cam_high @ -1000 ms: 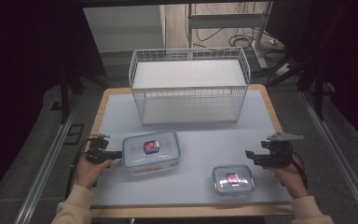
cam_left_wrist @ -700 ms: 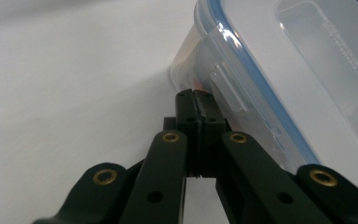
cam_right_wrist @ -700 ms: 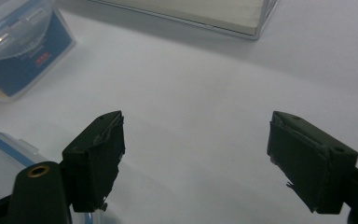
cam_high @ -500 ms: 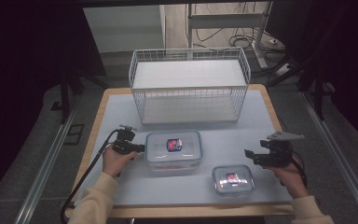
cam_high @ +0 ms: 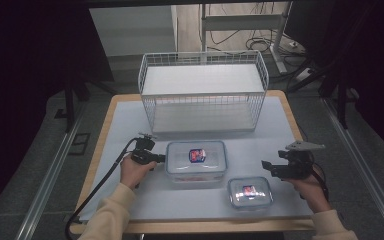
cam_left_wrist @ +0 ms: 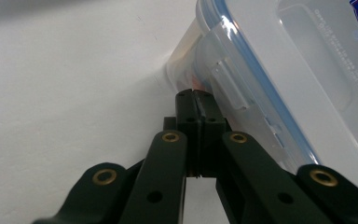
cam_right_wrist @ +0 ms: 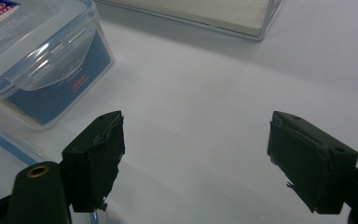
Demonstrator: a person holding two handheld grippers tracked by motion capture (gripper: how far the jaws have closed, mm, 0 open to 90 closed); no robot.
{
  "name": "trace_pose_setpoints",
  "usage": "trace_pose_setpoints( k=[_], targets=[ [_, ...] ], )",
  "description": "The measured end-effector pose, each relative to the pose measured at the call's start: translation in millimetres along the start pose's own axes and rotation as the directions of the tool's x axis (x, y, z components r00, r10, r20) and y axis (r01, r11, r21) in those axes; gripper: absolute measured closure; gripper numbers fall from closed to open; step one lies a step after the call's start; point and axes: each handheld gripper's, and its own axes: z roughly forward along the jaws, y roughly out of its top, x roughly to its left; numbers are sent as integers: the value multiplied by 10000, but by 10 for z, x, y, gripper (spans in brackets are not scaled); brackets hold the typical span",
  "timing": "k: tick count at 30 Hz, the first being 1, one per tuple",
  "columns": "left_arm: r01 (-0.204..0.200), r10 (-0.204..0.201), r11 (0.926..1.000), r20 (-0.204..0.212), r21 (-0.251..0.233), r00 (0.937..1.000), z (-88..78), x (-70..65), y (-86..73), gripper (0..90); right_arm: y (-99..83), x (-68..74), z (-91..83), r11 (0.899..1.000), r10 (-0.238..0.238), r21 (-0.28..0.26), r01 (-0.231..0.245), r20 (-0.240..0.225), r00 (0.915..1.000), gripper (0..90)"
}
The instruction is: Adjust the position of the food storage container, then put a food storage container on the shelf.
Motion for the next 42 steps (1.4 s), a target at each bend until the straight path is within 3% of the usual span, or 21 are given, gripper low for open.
trace_pose_setpoints(
  k=[12,15,17,20,22,26,30,31,32,33,37,40,41,42],
  targets=[
    [-147,147,9999,121,-3,9998,8,-20,-7,899,13,43,31,10000,9,19,-9,-121,9999,185],
    [-155,158,9997,149,-199,9998,-73,2,-18,900,31,69,33,9999,137,-4,-137,-301,9995,185],
    [-320,317,9990,-123,-303,9994,-170,15,-47,900,48,90,26,9997,260,-33,-262,-470,9986,183],
    [-189,198,9974,122,-698,9997,-304,27,-109,899,81,125,20,9991,405,-59,-410,-708,9967,184],
    [-259,258,9958,-18,-875,9997,-394,22,-164,890,100,152,29,9991,403,-75,-410,-818,9958,183],
    [-146,163,9914,117,-1297,9998,-511,-8,-262,773,128,181,55,9993,353,-110,-365,-975,9946,182],
    [100,-25,9877,483,-1560,9988,-583,-26,-267,402,155,198,84,9995,287,-58,-294,-1049,9941,181],
    [155,-71,9869,527,-1607,9986,-589,-30,-258,327,167,210,86,9996,267,-58,-276,-1142,9931,179],
    [288,-194,9856,579,-1665,9981,-595,-39,-244,327,167,210,86,9996,267,-58,-276,-1142,9931,179],
    [401,-292,9839,649,-1743,9975,-591,-48,-234,243,176,225,78,9995,273,-115,-290,-1287,9913,178],
    [699,-501,9858,1298,-1528,9903,-473,-111,-170,168,212,263,81,9978,628,-121,-658,-1704,9834,177],
    [698,-492,9877,1456,-1400,9881,-413,-143,-130,150,259,312,97,9972,693,-130,-731,-1912,9791,178],
    [928,-687,9878,1851,-1247,9803,-341,-149,-75,144,301,357,121,9965,803,-60,-837,-2202,9721,178],
    [928,-687,9878,1851,-1247,9803,-341,-149,-75,139,301,357,121,9965,803,-60,-837,-2202,9721,178]
  ],
)
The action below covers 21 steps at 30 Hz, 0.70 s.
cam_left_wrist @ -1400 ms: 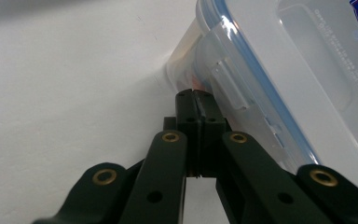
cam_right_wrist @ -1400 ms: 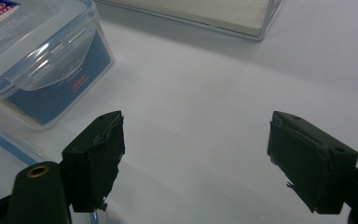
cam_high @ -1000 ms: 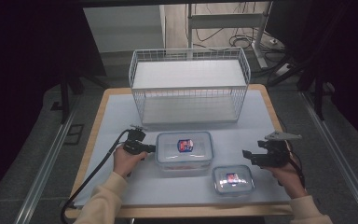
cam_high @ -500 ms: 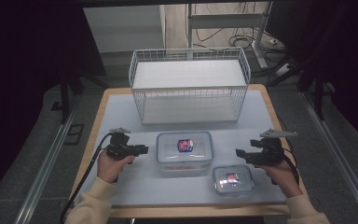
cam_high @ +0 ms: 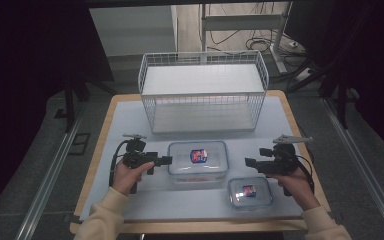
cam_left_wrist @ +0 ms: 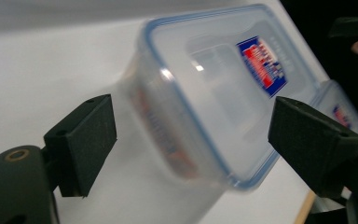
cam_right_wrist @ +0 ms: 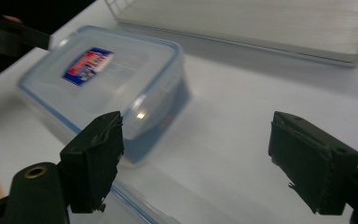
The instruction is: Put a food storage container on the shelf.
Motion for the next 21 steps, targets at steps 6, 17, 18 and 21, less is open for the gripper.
trace_pose_setpoints(
  k=[6,17,18,21],
  targets=[
    [495,-518,9976,448,492,9977,213,53,64,133,178,97,239,9971,497,613,-441,-930,9944,154],
    [900,-986,9921,1003,870,9901,293,139,10,159,307,122,715,9699,1431,2169,-1111,-1378,9801,138],
    [886,-979,9919,1033,911,9898,293,137,9,165,302,105,751,9662,1526,2293,-1178,-1405,9783,136],
    [886,-990,9916,1123,945,9887,292,133,4,189,300,50,825,9558,1848,2566,-1438,-1435,9722,137]
  ],
)
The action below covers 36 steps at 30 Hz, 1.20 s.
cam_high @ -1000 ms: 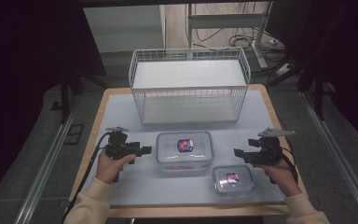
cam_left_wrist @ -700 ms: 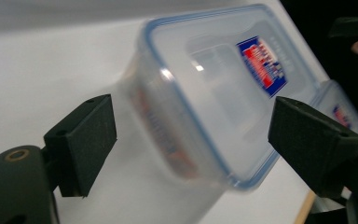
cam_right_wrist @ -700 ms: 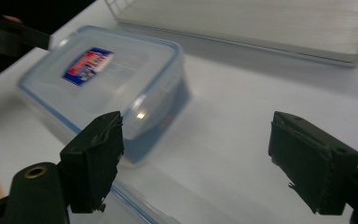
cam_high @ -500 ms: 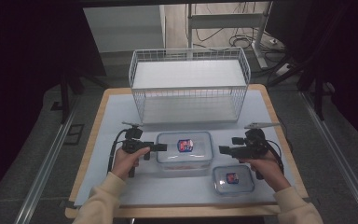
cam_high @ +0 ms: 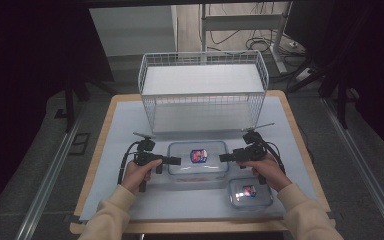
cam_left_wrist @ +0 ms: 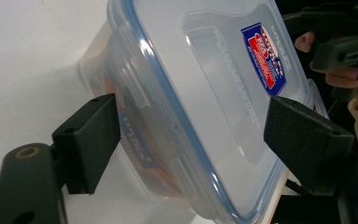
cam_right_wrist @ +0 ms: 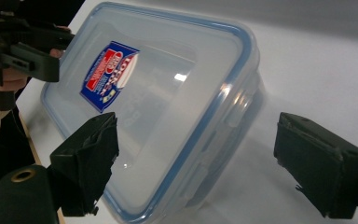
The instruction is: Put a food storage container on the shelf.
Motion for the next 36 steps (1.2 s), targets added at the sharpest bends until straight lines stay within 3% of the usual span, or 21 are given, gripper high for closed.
trace_pose_setpoints(
  k=[15,19,20,23,27,36],
  targets=[
    [36,-37,10000,164,85,9999,-5,24,-43,247,66,-84,151,9953,644,746,-617,-333,9974,152],
    [73,-76,9999,253,112,9997,-9,34,-58,252,78,-86,178,9927,860,900,-801,-634,9943,189],
    [83,-86,9999,271,108,9996,-11,37,-59,258,80,-86,191,9911,995,978,-908,-889,9911,225],
    [104,-104,9999,239,-6,9997,-27,36,-63,279,81,-78,197,9903,1057,1000,-968,-873,9906,228],
    [124,-122,9999,192,-110,9997,-48,28,-67,316,88,-87,134,9882,1336,858,-1265,-822,9876,330],
    [81,-77,9992,100,-382,9999,-91,-14,-105,375,42,-72,71,9867,1582,515,-1541,-868,9836,397]
  ],
)
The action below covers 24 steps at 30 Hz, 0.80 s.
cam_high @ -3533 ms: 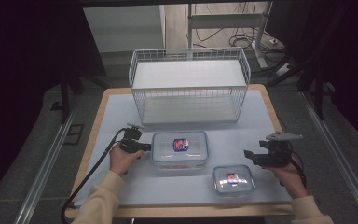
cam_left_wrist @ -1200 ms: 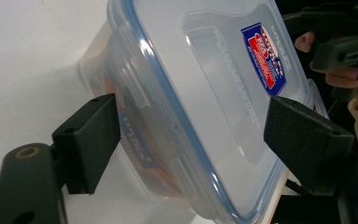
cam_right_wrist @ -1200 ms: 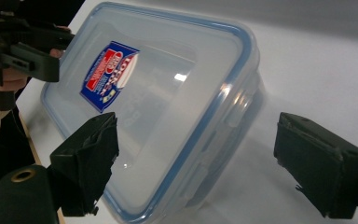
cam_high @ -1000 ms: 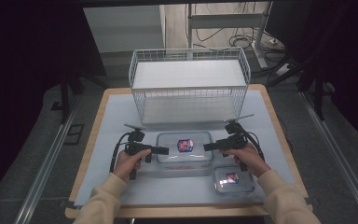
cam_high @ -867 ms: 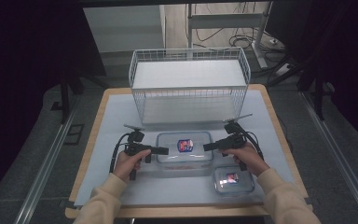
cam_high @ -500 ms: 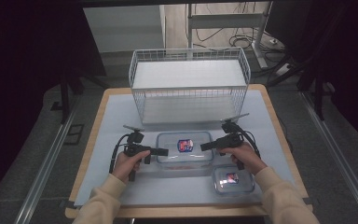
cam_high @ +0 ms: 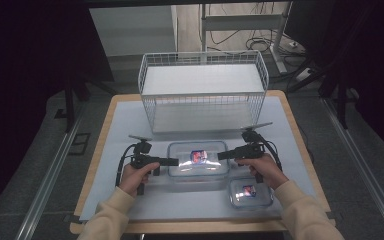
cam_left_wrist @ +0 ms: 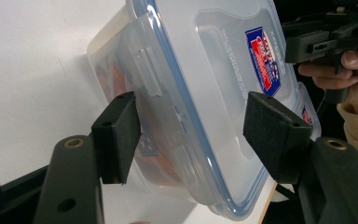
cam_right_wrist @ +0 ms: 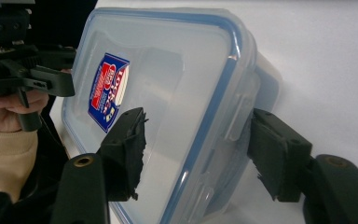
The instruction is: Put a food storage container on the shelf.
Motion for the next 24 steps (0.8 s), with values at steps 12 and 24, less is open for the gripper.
trace_pose_setpoints(
  k=[12,24],
  targets=[
    [86,-85,9988,22,-481,10000,-48,-36,-48,441,-71,51,-73,9993,-37,-383,37,0,10000,447],
    [-166,154,9972,-180,-730,9997,-90,-95,-53,467,-103,96,-128,9972,-190,-727,188,-19,9998,483]
  ],
)
